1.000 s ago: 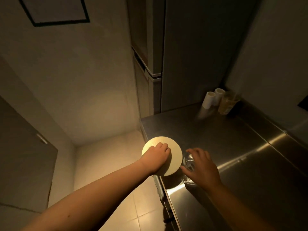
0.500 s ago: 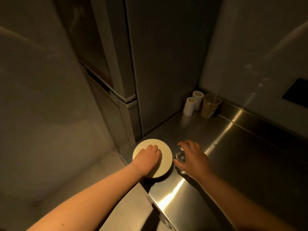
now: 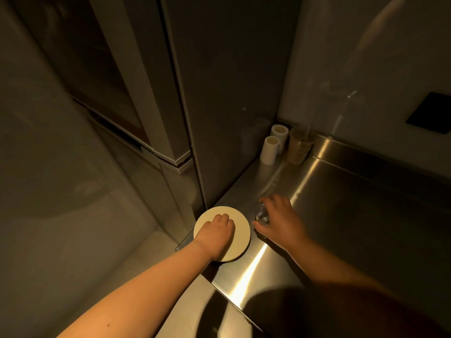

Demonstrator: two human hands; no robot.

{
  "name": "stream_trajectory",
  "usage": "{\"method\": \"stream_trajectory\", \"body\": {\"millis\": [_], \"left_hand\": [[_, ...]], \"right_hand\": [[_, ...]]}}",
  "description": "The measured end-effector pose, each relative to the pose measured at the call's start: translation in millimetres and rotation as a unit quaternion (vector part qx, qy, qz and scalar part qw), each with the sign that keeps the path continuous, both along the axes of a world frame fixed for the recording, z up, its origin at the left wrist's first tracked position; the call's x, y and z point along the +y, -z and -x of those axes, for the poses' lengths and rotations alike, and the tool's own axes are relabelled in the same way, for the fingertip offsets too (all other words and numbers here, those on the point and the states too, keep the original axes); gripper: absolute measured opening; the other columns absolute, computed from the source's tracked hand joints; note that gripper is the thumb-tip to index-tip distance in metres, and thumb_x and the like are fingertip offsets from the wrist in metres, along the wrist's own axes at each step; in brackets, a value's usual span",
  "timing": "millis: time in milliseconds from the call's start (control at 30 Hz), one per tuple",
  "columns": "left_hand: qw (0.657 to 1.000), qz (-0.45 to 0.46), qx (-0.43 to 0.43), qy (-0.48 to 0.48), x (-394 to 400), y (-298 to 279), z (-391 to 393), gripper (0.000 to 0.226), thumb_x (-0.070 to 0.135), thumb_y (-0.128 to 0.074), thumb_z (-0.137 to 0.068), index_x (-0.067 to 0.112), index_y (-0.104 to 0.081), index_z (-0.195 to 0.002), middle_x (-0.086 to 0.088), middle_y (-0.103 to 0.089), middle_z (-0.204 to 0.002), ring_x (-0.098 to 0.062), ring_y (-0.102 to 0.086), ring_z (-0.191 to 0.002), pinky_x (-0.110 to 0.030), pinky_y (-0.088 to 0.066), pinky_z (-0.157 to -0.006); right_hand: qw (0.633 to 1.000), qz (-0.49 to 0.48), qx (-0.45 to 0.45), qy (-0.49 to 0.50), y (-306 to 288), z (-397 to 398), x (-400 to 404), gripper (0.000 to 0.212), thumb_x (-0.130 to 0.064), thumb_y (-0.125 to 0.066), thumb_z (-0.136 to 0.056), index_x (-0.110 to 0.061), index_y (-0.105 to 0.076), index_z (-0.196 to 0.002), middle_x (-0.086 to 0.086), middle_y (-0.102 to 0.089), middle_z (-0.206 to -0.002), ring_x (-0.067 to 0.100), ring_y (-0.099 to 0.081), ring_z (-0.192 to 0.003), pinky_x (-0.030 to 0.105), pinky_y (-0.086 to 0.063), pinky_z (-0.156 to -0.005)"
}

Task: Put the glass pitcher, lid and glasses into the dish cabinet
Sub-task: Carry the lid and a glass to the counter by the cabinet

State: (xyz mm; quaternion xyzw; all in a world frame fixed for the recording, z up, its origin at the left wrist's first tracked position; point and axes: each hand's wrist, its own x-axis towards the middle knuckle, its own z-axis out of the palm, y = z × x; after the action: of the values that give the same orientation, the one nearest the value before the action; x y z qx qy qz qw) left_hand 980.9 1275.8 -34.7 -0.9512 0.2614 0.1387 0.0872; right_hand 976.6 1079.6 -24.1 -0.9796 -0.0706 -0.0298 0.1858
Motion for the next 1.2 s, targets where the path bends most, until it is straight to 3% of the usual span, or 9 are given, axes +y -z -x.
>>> {"method": "stream_trajectory", "body": {"millis": [633,1200], "left_hand": [[0.999,0.016,0.011,0.031,-6.7,11.1,-3.9,0.059,0.01,-0.062,-0.086,0.004,-0.034,-0.137,-0.016,-0.038,-0.136,-0.031,-0.039,-0.121,-0.039,-0.044,-0.091],[0.995,0.026,0.013,0.093,-66.3,10.8,22.8,0.051,0.01,-0.057,-0.089,0.001,-0.036,-0.135,-0.019,-0.039,-0.133,-0.034,-0.041,-0.118,-0.041,-0.044,-0.088]], "right_hand": [[0.998,0.011,-0.014,0.058,17.9,-10.8,-5.4,0.062,-0.048,-0.069,-0.076,-0.021,-0.046,-0.127,0.005,-0.046,-0.129,0.022,-0.038,-0.118,0.032,-0.048,-0.085],[0.991,0.028,0.0,0.133,26.0,22.4,-67.3,0.069,-0.051,-0.069,-0.074,-0.024,-0.042,-0.131,0.003,-0.043,-0.134,0.022,-0.037,-0.121,0.034,-0.051,-0.086]]}}
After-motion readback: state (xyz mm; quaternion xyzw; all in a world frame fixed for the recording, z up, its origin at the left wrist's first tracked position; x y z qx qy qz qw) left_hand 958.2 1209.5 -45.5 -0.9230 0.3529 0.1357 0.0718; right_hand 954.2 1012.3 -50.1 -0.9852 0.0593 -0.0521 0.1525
